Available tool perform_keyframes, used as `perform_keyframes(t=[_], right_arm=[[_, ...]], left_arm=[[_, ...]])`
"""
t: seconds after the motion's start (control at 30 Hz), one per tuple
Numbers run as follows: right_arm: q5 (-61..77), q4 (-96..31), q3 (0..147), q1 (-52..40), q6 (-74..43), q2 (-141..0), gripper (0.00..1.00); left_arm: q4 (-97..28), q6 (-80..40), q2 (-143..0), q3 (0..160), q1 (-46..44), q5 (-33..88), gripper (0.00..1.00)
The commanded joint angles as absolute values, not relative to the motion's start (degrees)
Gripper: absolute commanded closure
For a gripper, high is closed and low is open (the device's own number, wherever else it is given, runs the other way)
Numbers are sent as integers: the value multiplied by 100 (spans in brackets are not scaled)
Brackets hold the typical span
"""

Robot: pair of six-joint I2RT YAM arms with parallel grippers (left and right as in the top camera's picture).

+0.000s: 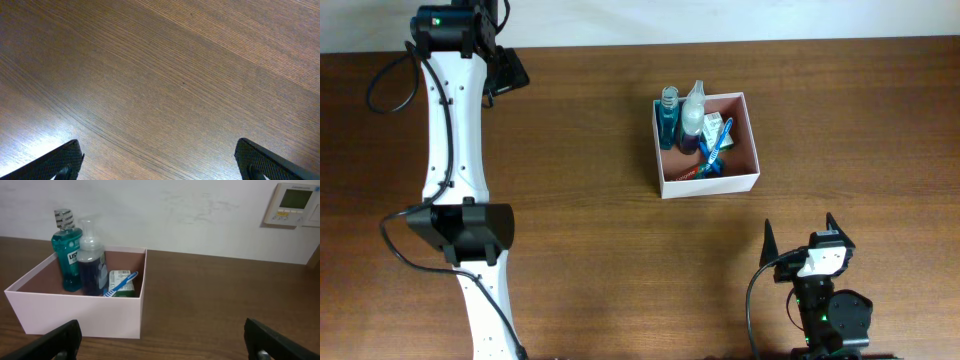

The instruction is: Pack container

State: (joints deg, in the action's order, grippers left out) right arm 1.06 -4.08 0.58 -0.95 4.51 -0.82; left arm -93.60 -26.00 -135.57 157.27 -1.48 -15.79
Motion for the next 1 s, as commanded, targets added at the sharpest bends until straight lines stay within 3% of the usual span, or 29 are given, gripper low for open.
perform_keyframes(t=[0.0, 0.97], right_arm=[[80, -447, 32, -150, 447, -21, 1], [80, -447, 32, -150, 447, -21, 1]], left_arm=[[-9349, -2650, -13585, 15716, -143, -1562, 1], [-9474, -2646, -13585, 15716, -143, -1581, 1]])
